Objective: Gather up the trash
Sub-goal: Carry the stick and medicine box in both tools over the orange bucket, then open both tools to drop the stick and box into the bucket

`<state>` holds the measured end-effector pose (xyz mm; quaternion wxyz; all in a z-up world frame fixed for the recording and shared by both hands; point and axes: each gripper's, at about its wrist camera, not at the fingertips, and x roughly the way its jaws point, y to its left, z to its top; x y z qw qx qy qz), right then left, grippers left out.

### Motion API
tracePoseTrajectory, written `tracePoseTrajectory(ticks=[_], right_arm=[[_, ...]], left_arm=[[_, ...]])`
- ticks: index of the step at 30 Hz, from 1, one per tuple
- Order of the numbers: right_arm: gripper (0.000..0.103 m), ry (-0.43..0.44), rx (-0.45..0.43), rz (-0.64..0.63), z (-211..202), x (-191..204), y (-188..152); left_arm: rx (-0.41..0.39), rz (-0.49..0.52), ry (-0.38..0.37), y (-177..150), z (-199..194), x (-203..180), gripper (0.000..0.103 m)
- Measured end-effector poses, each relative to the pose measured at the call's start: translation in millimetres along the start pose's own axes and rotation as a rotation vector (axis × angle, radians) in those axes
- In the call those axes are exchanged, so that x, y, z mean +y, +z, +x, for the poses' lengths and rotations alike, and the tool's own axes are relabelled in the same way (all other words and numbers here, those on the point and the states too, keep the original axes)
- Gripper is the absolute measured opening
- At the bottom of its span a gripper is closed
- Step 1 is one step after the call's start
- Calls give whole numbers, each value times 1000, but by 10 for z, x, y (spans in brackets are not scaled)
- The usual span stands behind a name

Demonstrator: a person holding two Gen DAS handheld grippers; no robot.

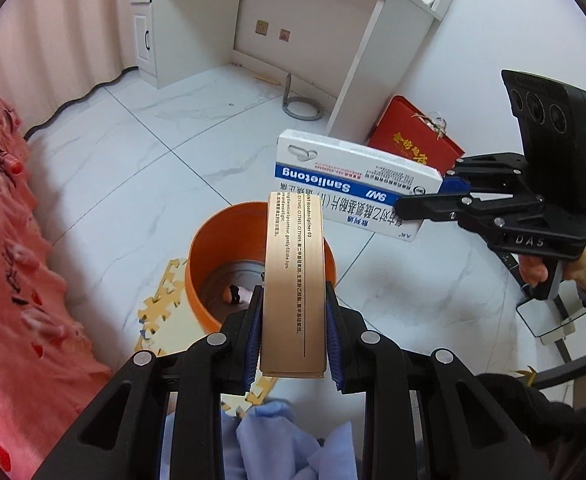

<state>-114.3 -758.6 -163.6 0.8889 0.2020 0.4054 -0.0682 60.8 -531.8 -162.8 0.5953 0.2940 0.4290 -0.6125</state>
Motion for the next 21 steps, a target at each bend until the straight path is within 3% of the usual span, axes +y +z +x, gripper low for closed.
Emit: tracePoseTrajectory(ticks=[13, 16, 21], right_arm=[[17, -7, 82, 83, 750, -205, -76], [20, -7, 100, 96, 855, -223, -97], [22, -5, 121, 104, 943, -208, -115]], left_arm=[[73, -67, 19, 47, 479, 213, 32], [55, -85, 30, 72, 470, 240, 53], [56, -87, 20, 70, 463, 211, 53]])
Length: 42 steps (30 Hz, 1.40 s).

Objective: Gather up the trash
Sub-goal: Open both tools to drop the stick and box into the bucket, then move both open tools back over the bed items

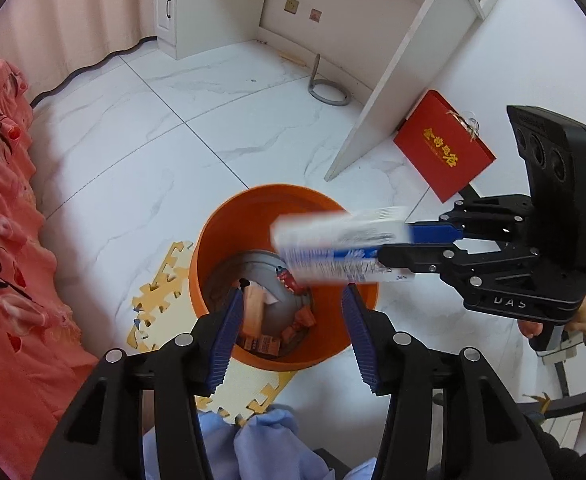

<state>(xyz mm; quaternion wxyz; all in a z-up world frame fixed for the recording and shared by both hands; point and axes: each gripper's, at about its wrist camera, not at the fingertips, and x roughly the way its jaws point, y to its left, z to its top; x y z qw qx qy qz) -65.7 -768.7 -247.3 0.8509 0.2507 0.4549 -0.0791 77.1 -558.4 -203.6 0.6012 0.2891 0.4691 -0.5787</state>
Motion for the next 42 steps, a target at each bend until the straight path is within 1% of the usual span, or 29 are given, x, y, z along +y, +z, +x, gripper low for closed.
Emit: tracePoseTrajectory(ticks=[6, 10, 18, 25, 27, 29, 30, 31, 32, 36, 38, 42], right_arm=[[22, 8, 9, -6, -4, 62, -23], [22, 11, 10, -17, -39, 139, -18], [22, 26, -17, -65, -220, 418, 45], [22, 51, -49, -128, -443, 821, 95], [25, 61, -63, -147, -516, 958, 112], [35, 67, -73, -162, -584, 1083, 118], [37, 71, -79, -169, -610, 1136, 126], [40, 77, -86, -184, -637, 1234, 146], [45, 78, -93, -198, -671, 1318, 155], [54, 97, -123, -241, -811, 1626, 200], [62, 104, -138, -262, -866, 1760, 200], [66, 139, -159, -320, -968, 2124, 204]], left_arm=[[17, -7, 4, -65, -15, 22, 53], [10, -20, 16, -114, -92, 58, 53], [-41, -34, 44, -250, -455, 68, 53], [-76, -42, 85, -442, -778, 51, 53], [-90, -49, 95, -513, -887, 45, 53], [-109, -50, 116, -604, -1026, 23, 53], [-119, -49, 130, -652, -1093, 13, 55], [-129, -49, 142, -682, -1138, 10, 62], [-144, -52, 160, -732, -1221, 3, 66], [-189, -84, 184, -904, -1476, 22, 67], [-206, -97, 202, -995, -1585, 28, 67], [-237, -134, 247, -1255, -1839, 30, 74]])
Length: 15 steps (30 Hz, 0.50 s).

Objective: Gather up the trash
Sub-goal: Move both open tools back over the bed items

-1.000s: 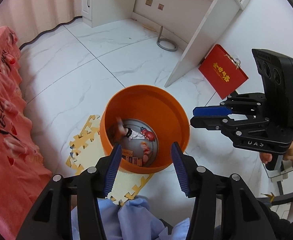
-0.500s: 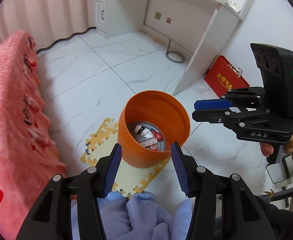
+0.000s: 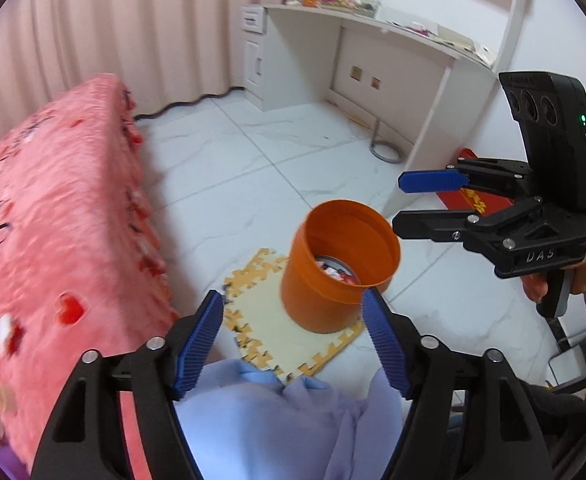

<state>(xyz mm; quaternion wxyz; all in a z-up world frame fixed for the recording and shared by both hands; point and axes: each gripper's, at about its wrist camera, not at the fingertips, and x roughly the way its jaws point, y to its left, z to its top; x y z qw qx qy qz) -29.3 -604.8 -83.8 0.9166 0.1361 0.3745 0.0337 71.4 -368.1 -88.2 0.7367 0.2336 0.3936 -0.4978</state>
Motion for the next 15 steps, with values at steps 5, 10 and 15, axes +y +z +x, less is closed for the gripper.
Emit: tracePoseTrajectory(ticks=[5, 10, 15], right_arm=[[73, 39, -1, -55, 80, 392, 130], [75, 83, 9, -127, 230, 856, 265], [78, 137, 18, -195, 420, 1317, 392]], left_arm=[[-9, -57, 55, -244, -293, 193, 80], [-21, -138, 119, -549, -590, 431, 80], [-31, -242, 191, -895, -874, 723, 86]])
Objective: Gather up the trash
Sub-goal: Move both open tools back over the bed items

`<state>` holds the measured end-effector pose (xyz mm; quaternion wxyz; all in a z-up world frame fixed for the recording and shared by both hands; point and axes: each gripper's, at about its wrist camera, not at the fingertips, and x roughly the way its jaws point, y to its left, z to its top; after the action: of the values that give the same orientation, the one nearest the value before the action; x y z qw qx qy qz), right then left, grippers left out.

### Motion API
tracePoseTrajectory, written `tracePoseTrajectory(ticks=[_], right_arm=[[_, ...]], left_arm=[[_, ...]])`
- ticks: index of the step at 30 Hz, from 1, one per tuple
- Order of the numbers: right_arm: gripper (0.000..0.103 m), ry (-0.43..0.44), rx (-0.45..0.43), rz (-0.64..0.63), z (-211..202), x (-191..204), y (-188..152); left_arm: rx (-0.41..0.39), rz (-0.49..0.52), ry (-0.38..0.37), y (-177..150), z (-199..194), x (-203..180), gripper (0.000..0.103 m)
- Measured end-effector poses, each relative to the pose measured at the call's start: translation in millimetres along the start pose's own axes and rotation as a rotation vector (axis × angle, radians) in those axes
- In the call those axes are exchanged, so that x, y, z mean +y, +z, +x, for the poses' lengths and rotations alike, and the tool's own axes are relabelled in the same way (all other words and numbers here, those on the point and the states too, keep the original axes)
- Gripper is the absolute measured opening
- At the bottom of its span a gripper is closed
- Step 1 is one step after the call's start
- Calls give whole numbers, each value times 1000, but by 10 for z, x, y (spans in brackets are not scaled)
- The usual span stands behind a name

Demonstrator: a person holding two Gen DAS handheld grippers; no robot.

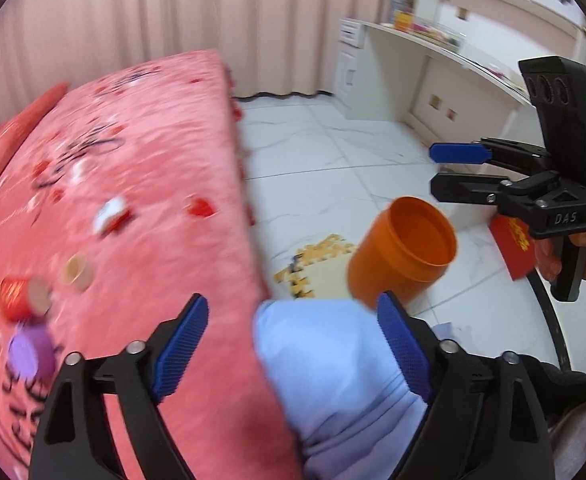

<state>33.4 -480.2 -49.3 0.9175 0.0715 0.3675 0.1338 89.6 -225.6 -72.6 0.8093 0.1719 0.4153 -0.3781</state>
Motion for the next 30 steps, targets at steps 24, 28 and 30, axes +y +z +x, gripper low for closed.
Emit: tracePoseTrajectory(ticks=[24, 28, 30], right_arm=[[78, 192, 108, -203, 1662, 773, 907], [78, 205, 136, -217, 2009, 746, 1015], [78, 213, 146, -223, 2174, 733, 1073]], left_arm=[[14, -307, 119, -125, 270, 1625, 86], [25, -344, 105, -61, 461, 1834, 86], [29, -347, 99, -31, 540, 1908, 86]])
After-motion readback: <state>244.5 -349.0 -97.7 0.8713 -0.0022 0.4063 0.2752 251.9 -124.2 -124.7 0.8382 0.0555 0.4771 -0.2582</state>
